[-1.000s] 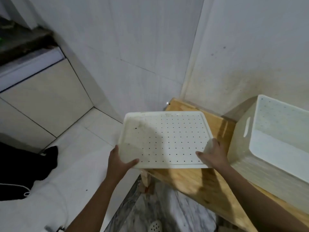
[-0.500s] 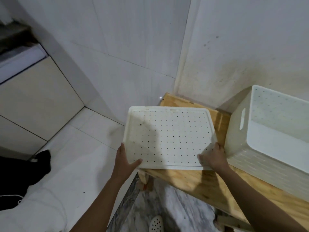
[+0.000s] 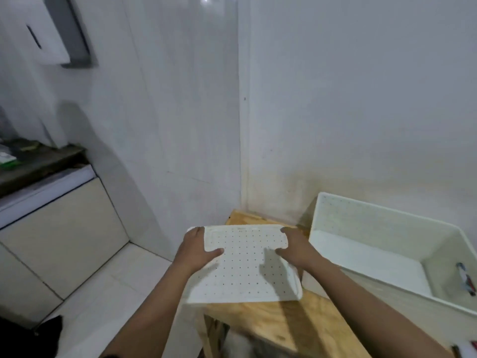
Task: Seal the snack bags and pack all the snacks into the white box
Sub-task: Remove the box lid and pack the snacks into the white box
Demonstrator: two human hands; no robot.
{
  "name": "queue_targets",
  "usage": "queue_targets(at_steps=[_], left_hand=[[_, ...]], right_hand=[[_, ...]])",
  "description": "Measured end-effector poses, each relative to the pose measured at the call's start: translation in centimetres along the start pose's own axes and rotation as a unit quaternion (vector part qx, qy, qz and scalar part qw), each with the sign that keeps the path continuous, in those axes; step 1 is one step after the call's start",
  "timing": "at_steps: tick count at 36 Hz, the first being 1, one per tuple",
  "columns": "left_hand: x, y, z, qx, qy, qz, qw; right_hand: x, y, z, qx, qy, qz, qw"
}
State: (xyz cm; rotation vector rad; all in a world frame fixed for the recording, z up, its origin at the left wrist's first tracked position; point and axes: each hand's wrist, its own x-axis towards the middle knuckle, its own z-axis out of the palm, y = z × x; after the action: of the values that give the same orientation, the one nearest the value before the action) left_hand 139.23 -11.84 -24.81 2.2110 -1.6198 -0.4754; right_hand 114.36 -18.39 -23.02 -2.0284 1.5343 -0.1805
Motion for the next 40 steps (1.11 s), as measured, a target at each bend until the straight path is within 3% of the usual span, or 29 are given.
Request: queue_targets(at_steps=[6, 15, 26, 36, 40], left_hand=[[-1.8, 11.4, -0.1, 0.052, -0.009, 0.083, 0.995], [-7.9, 28.5, 8.0, 0.077, -0.060, 0.231, 0.968], [-18.7, 46.4, 21.2, 0.068, -0.185, 0.385, 0.901], [-23.3, 60.5, 31.2, 0.090, -0.235, 0.490, 0.834], [-23.2, 65.7, 35.3, 0.091, -0.248, 0.493, 0.829]], right_hand=[[-6.7, 5.2, -8.5, -0.054, 0.100, -0.016, 0.993], [-21.8, 22.4, -16.4, -0.076, 0.183, 0.173, 0.965], [-40.9, 38.1, -18.1, -0.029, 0.220, 0.380, 0.898], [-49.3, 48.8, -21.0, 0.003, 0.256, 0.459, 0.851], [-49.6, 54.0, -23.5, 0.003, 0.256, 0.460, 0.850]])
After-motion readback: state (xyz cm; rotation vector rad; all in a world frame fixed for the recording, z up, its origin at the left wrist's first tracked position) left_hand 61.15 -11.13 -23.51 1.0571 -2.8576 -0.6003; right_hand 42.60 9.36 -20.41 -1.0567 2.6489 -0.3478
